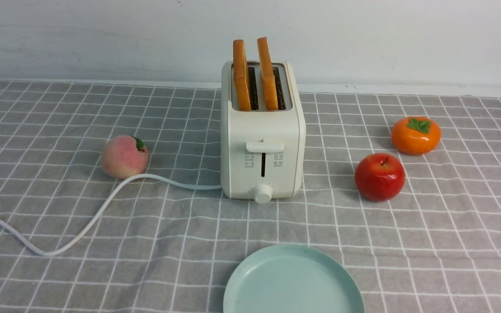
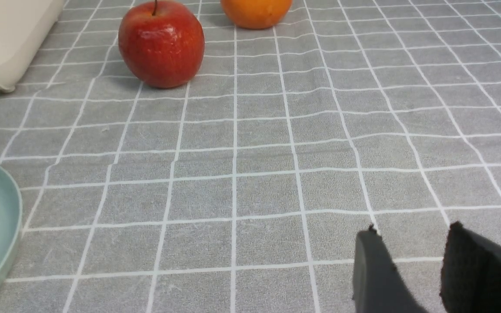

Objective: Take toasted bread from bread machine on grey coffee table place on plate.
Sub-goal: 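Grasp the toast slice in the toaster and pull it up out of the slot with the right gripper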

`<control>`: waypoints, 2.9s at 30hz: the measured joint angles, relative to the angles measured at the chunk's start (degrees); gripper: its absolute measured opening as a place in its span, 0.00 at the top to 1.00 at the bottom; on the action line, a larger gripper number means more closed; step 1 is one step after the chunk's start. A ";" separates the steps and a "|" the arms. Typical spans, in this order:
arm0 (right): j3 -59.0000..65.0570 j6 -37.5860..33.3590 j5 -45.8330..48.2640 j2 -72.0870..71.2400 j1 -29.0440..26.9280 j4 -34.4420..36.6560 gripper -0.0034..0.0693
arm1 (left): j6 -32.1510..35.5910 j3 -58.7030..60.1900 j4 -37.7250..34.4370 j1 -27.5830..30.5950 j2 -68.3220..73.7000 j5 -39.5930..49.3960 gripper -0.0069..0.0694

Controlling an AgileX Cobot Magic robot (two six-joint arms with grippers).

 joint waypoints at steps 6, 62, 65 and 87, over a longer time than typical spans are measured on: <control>0.00 0.00 0.00 0.00 0.00 0.00 0.62 | -0.21 0.05 1.41 0.00 0.00 -2.74 0.60; 0.59 7.47 -42.91 0.31 0.00 -6.58 0.62 | -23.18 -1.63 -9.09 0.00 0.00 -49.42 0.60; -3.69 8.59 -45.07 3.44 0.00 -2.45 0.62 | -21.64 -7.74 -9.22 0.00 0.83 -45.20 0.60; -59.80 9.34 5.68 53.16 0.00 7.99 0.62 | -17.78 -51.02 -6.84 0.00 49.00 13.54 0.60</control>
